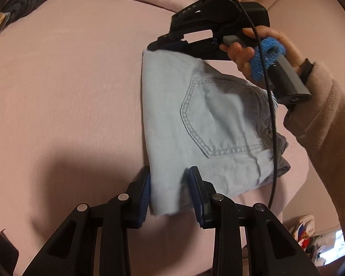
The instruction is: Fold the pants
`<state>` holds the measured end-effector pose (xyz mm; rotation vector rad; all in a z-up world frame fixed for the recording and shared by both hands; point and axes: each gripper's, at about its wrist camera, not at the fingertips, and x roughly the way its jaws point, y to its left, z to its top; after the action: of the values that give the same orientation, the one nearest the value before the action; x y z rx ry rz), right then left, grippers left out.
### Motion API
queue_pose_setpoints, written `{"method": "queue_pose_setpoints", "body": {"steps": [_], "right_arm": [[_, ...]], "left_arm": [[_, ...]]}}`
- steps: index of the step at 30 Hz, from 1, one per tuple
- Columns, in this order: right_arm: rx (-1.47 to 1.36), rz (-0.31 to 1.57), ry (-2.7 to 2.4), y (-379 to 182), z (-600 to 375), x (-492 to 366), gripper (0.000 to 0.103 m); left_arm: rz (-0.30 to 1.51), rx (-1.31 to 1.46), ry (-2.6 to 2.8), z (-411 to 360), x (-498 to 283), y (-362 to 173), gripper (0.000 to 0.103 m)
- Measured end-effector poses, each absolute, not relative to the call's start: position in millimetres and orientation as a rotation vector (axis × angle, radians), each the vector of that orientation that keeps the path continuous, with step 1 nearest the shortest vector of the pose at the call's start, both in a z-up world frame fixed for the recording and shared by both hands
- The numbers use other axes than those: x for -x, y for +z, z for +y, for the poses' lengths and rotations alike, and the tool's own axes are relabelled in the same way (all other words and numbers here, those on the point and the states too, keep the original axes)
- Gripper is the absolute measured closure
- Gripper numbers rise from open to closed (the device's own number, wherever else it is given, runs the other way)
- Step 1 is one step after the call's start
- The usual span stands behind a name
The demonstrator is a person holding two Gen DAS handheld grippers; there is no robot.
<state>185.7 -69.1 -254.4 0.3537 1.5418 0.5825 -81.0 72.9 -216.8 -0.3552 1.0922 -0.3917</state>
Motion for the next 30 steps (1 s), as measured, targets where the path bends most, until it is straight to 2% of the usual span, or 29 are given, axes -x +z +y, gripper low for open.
{"method": "queue_pose_setpoints", "body": {"steps": [3,4,8,11,14,15,19,22,24,27,30], "right_arm": [[-0.329,1.424,0.508,-238.0,-84.0,-185.9,0.094],[-0.309,1.376,0.479,-227.7,-85.4,-185.6,0.085],[-0.253,1.22,0.581,-177.1,-101.4,-156.9,0.085],[-0.14,1.168,0.631,-154.7,-109.2,-122.2,0.085],[-0.084,1.174,0.632,-155.7,-118.0,-95.2,0.085],[-0.072,1.17,0.613,-158.3,-120.0,-88.1,0.085],[-0.044,1.156,0.56,-167.7,-141.2,-60.7,0.085],[-0.034,1.13,0.53,-165.7,-159.5,-39.8,0.085],[-0.025,1.144,0.518,-170.7,-174.1,-28.8,0.086],[0.024,1.234,0.414,-209.1,-198.8,-16.0,0.1],[-0.195,1.192,0.451,-220.7,-227.6,-6.5,0.102]], "left_arm": [[1.114,0.397,-0.404,85.6,80.2,-209.7,0.07],[1.128,0.402,-0.414,89.4,85.4,-206.6,0.07],[1.104,0.35,-0.382,105.8,106.2,-190.0,0.069],[1.03,0.34,-0.386,114.7,85.4,-171.3,0.069],[0.943,0.334,-0.444,93.8,45.6,-155.0,0.068],[0.932,0.33,-0.464,84.3,31.1,-154.2,0.064],[0.962,0.303,-0.474,46.1,-27.3,-157.8,0.061],[1.026,0.226,-0.43,24.9,-60.5,-183.3,0.061],[1.089,0.252,-0.423,28.0,-76.3,-205.7,0.061],[1.103,0.429,-0.449,51.0,-84.9,-209.4,0.064],[1.122,0.506,-0.439,66.5,-80.4,-208.1,0.07]]}}
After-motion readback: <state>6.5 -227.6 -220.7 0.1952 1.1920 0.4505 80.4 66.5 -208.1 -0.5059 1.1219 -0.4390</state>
